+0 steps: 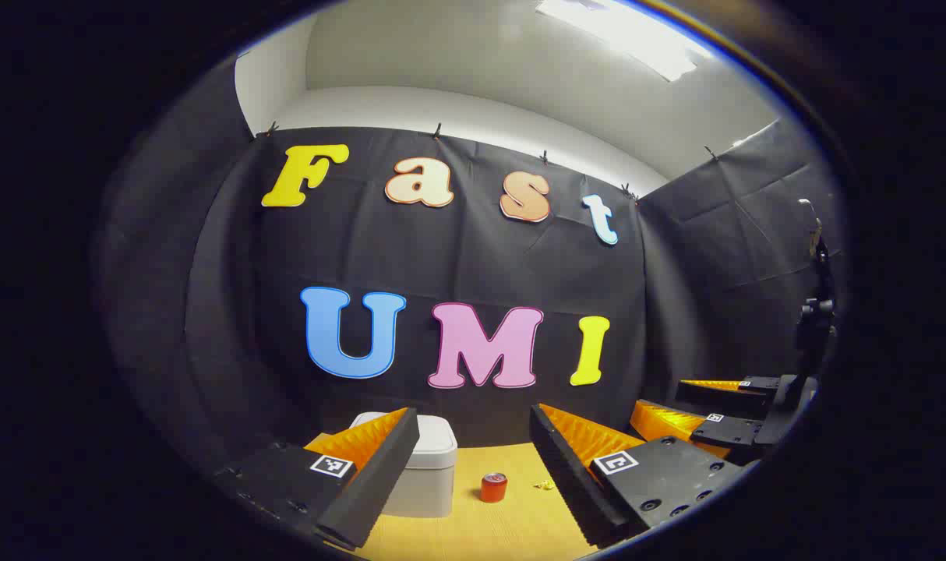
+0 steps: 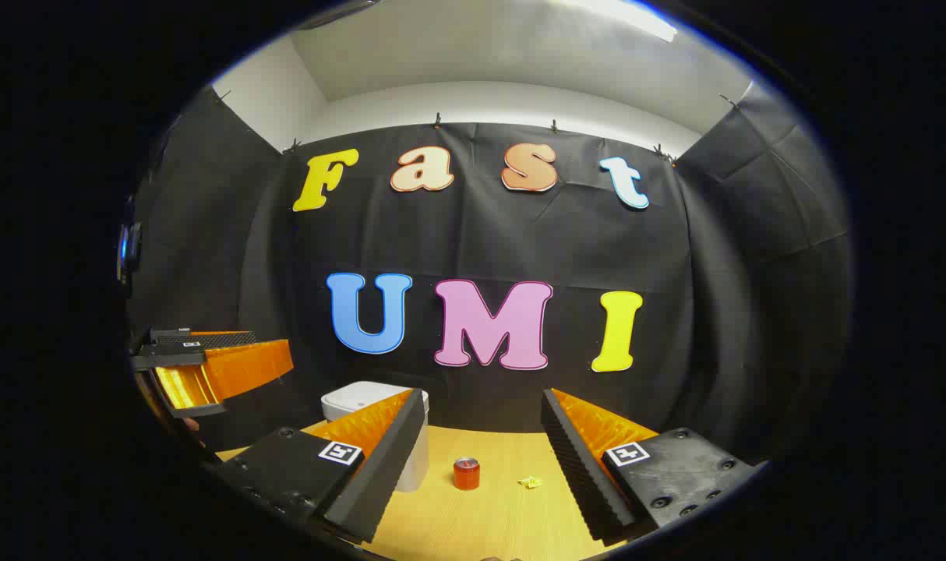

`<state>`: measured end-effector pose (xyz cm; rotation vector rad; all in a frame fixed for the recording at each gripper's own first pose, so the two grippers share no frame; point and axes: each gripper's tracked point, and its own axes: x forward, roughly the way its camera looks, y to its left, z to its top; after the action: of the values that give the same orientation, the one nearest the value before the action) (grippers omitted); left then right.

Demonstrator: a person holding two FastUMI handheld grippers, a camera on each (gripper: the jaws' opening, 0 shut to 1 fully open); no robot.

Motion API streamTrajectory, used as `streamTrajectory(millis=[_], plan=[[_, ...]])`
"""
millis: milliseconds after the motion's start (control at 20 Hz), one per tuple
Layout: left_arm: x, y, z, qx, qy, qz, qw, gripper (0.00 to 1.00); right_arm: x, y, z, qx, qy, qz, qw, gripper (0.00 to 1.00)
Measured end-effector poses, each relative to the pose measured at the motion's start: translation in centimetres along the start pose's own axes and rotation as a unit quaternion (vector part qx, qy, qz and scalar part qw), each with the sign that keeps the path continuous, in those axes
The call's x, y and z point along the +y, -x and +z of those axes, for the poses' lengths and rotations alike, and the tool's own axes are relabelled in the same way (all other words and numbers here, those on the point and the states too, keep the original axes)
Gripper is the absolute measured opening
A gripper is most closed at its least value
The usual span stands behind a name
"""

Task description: Press the lid of the desktop garbage bin to open it, pick up the crumpled paper on the desktop and throw it into the bin, then pick up the pop can on the desktop and drop it into the bin, and finally close the garbage bin lid.

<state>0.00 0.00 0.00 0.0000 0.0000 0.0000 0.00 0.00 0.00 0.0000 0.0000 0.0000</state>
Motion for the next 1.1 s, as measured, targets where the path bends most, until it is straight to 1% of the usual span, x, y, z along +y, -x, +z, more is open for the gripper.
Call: streamTrajectory(millis=[200,300,400,550,650,850,950,1100], plan=[[1.0,-0.5,-2.0,0.013,0.023,-0.001,1.000,0.96,0.4,0.9,-0.4,0.016,0.000,-0.017,1.000,0.97],[1.4,-0.6,-1.6,0.006,0.035,-0.005,0.999,0.96,0.3,1.4,0.2,0.012,0.011,-0.026,1.000,0.97],[2.2,-0.8,-1.8,0.002,0.029,0.000,1.000,0.96,0.1,1.5,0.5,0.006,0.015,-0.033,0.999,0.97],[2.9,-1.3,-2.9,0.024,0.034,0.009,0.999,0.96,0.2,1.2,0.7,0.000,0.012,-0.039,0.999,0.97],[3.1,-1.6,-2.6,0.026,0.038,0.010,0.999,0.96,0.4,0.6,1.1,-0.006,0.007,-0.038,0.999,0.97],[3.5,-1.8,-2.3,0.021,0.026,0.012,0.999,0.96,1.0,-0.5,1.5,-0.021,0.014,-0.023,0.999,0.97],[3.5,-2.2,-3.1,0.027,0.028,0.009,0.999,0.96,1.0,-1.0,1.2,-0.020,0.007,-0.017,1.000,0.97],[4.7,-2.7,-4.1,0.040,0.025,0.029,0.998,0.96,0.4,-1.6,1.2,-0.022,0.003,-0.013,1.000,0.97]])
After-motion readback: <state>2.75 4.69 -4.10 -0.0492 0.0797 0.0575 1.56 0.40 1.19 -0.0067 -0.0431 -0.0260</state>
